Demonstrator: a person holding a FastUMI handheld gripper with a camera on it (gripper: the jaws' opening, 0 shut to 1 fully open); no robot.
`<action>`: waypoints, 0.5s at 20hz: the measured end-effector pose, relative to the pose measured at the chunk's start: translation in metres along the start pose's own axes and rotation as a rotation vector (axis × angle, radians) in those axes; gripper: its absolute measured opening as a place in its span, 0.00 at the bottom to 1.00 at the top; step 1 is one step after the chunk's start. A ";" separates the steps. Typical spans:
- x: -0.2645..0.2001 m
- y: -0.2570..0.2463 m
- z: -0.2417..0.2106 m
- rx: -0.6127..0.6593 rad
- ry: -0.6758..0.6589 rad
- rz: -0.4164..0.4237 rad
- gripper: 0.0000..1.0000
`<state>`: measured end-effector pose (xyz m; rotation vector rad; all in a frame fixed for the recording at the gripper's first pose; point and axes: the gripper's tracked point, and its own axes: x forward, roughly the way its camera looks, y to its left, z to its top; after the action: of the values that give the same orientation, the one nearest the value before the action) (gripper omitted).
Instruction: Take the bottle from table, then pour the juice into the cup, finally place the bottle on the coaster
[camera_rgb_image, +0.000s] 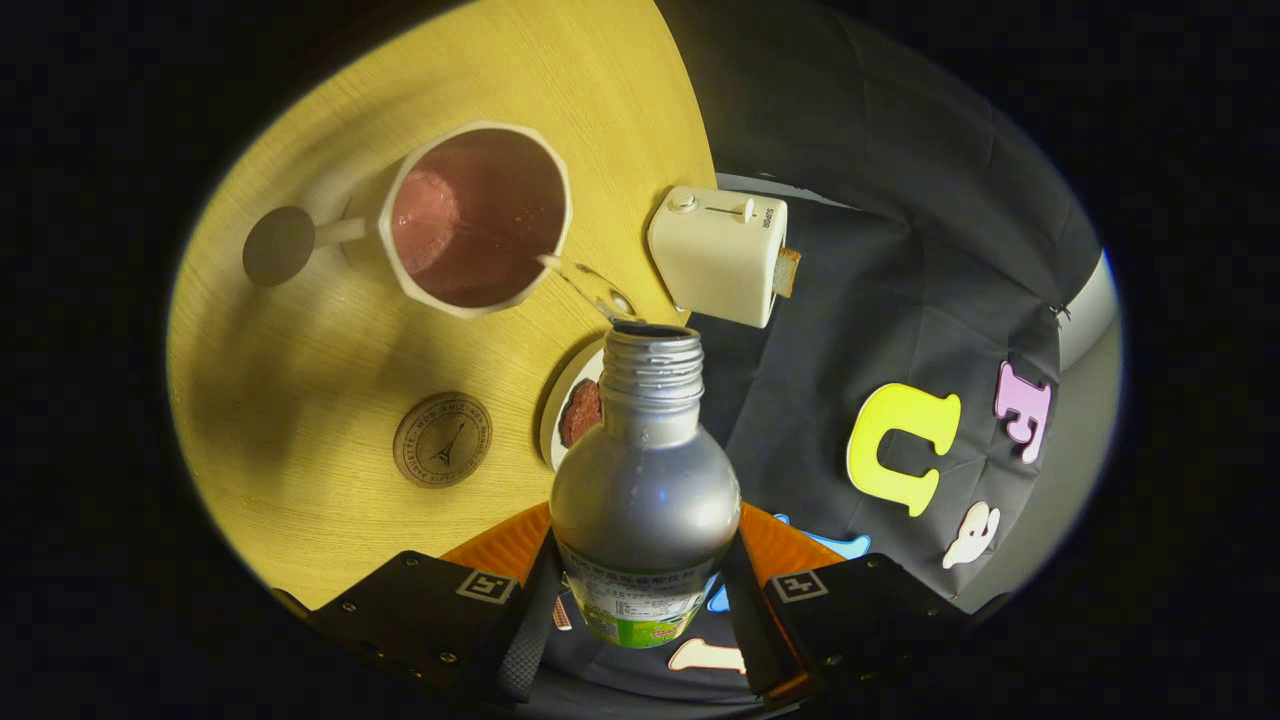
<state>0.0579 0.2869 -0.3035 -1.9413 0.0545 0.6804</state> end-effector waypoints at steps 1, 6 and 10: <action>-0.001 -0.001 0.000 -0.005 0.000 -0.001 0.77; -0.001 -0.005 -0.002 -0.025 0.000 -0.010 0.77; -0.001 -0.008 -0.004 -0.047 -0.002 -0.015 0.77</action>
<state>0.0615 0.2874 -0.2952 -1.9842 0.0225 0.6787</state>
